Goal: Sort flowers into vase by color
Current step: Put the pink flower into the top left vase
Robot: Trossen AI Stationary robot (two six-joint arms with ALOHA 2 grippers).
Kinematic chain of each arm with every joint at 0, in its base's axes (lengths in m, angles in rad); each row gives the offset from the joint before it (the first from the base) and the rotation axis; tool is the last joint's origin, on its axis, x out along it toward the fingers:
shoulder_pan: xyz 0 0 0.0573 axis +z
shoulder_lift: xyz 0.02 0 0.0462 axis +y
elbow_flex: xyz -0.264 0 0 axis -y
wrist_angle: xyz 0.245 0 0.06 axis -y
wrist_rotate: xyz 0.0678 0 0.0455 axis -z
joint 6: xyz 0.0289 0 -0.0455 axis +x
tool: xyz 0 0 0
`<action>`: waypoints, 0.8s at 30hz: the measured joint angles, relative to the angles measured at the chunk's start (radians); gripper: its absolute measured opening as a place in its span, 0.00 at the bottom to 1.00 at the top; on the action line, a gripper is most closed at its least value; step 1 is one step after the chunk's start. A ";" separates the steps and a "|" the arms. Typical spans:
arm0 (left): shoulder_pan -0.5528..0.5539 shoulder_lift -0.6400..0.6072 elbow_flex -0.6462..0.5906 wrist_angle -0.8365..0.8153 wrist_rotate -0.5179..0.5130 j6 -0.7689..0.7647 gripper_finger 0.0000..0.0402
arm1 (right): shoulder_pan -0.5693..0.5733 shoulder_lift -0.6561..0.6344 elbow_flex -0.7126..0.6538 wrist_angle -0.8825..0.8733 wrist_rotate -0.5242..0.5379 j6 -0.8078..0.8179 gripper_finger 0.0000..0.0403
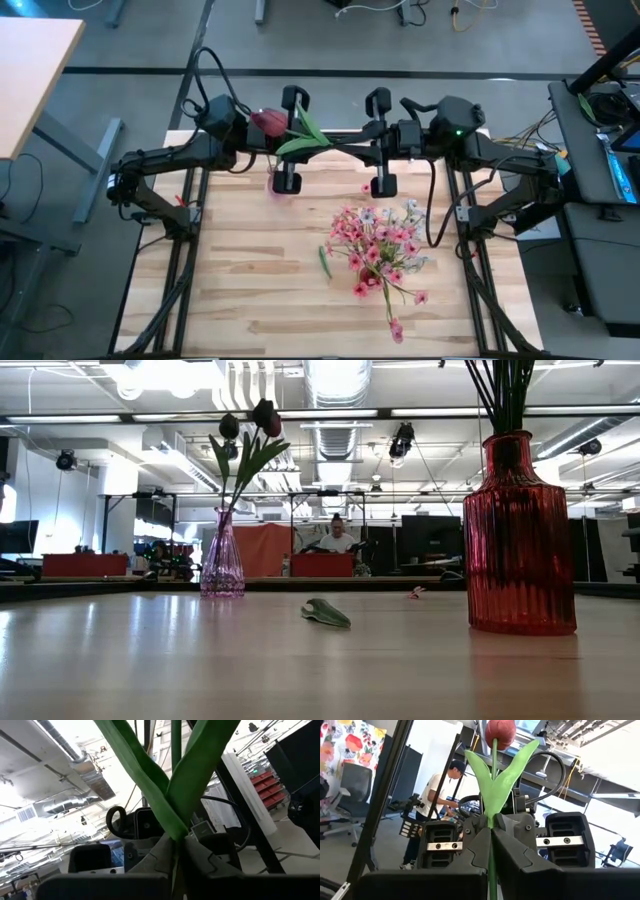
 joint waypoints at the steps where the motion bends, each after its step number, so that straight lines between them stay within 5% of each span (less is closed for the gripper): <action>1: 0.000 0.000 0.000 0.000 0.000 0.000 0.01 | 0.000 0.000 0.000 -0.001 0.003 0.005 0.03; 5: 0.001 -0.001 0.000 0.001 -0.001 0.000 0.01 | 0.001 -0.001 0.000 -0.002 0.049 0.009 0.10; 16: 0.003 -0.035 -0.001 -0.091 -0.063 0.032 0.00 | 0.001 -0.041 -0.003 -0.014 0.135 0.065 0.49; 24: 0.003 -0.194 -0.001 -0.580 -0.444 0.133 0.00 | 0.000 -0.128 -0.003 -0.152 0.313 0.092 0.65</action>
